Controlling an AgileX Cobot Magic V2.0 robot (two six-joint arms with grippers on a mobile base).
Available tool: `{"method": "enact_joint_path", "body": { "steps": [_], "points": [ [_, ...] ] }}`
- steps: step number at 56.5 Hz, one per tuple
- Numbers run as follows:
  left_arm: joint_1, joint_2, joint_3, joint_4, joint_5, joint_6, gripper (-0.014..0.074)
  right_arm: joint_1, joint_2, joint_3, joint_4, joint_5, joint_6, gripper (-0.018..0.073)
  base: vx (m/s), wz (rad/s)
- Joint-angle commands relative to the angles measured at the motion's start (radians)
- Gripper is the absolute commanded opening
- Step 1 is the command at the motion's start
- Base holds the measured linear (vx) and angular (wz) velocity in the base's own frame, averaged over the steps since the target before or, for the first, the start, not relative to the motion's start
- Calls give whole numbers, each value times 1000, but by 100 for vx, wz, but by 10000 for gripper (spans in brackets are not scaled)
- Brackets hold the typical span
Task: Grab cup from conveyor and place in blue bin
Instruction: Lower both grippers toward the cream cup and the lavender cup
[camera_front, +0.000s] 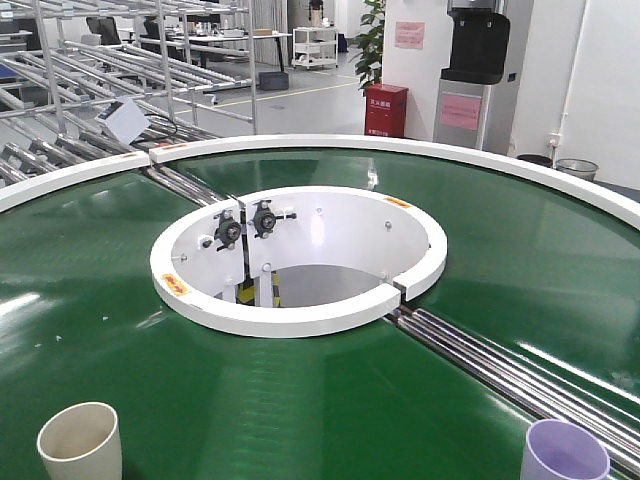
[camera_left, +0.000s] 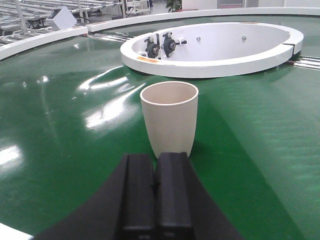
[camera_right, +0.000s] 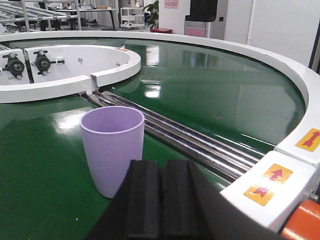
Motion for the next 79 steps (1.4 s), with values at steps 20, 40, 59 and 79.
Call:
{"method": "enact_joint_path", "body": {
  "steps": [20,40,59,79],
  "points": [
    [1,-18,12,-2,-81,-7,-7,-5,-13,19,-11,-90,-3,-9,0,0],
    [1,-18,12,-2,-90,-7,-7,-5,-13,19,-12,-90,-3,-9,0,0],
    [1,-18,3,-3,-306,-8,-7,-5,-13,19,94,-282,53,-9,0,0],
    [1,-14,-100,-17,-342,-84,-7,-5,-3,-71,83,-315,53,-9,0,0]
  ]
}}
